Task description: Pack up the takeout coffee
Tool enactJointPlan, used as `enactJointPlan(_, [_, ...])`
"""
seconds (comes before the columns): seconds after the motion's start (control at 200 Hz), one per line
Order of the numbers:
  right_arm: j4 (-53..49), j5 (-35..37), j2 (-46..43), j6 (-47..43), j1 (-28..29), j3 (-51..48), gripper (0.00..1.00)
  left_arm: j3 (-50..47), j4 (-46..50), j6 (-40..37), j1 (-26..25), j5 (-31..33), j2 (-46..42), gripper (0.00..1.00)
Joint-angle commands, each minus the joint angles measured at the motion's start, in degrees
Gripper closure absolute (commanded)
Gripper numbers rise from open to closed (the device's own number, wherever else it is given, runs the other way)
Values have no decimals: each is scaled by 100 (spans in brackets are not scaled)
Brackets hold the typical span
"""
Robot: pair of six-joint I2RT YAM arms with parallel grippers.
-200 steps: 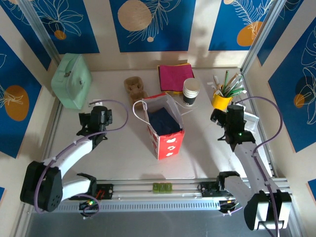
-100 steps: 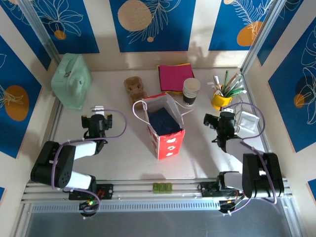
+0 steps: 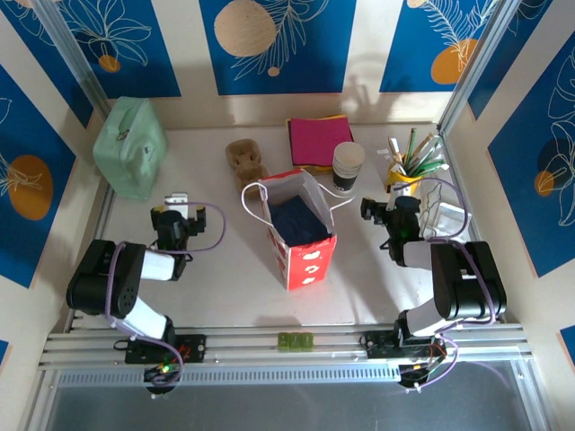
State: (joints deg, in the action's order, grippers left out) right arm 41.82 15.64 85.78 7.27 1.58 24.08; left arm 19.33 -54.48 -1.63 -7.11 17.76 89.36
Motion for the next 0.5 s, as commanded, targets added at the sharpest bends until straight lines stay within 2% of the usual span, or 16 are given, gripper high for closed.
enactJointPlan(0.0, [916,-433,251,-104,25,-153,1,100,-200,37,50,-108,42,1])
enactJointPlan(0.035, [348,-540,87,-95,5,-28,1,97,-216,36,44,-111,48,1])
enactJointPlan(0.08, [775,-699,213,-64,-96,-121,1,88,-275,17,48,-101,64,1])
enactJointPlan(0.135, [425,-650,111,-87,-74,-45,1,89,-246,31,47,-106,57,1])
enactJointPlan(0.495, [512,-710,140,-85,-97,-66,1,89,-261,22,48,-103,55,1])
